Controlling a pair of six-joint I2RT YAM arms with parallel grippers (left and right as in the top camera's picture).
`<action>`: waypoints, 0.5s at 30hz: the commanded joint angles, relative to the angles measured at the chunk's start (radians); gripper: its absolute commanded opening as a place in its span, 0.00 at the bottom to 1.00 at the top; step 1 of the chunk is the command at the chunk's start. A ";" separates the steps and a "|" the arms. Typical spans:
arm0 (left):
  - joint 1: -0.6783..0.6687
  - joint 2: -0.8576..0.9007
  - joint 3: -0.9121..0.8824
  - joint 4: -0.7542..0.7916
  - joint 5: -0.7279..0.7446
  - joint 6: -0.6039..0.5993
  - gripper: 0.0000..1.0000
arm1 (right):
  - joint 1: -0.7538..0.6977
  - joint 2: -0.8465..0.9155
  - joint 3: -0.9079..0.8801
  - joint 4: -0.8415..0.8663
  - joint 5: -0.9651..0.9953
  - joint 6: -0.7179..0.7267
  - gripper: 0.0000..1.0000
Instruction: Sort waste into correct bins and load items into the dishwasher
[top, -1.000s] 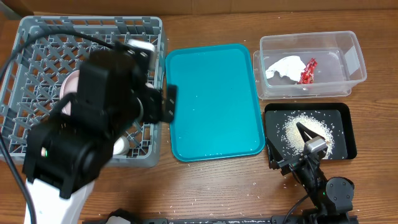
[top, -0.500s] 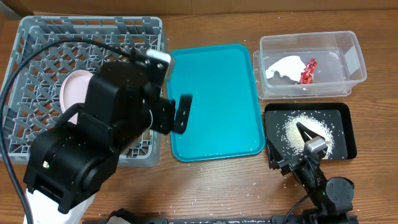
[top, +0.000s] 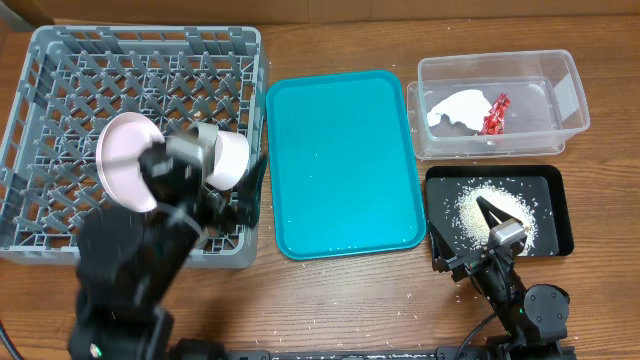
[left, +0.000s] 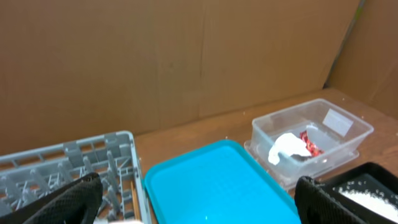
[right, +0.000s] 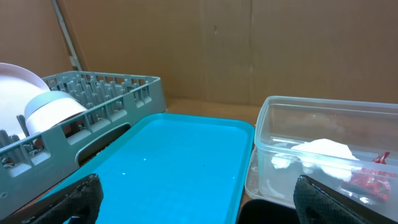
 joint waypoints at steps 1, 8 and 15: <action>0.053 -0.147 -0.192 0.055 0.102 0.026 1.00 | -0.002 -0.010 -0.010 0.006 0.007 0.004 1.00; 0.109 -0.464 -0.528 0.165 0.092 0.026 1.00 | -0.002 -0.010 -0.010 0.006 0.007 0.004 1.00; 0.122 -0.648 -0.744 0.257 0.056 0.026 1.00 | -0.002 -0.010 -0.010 0.006 0.007 0.004 1.00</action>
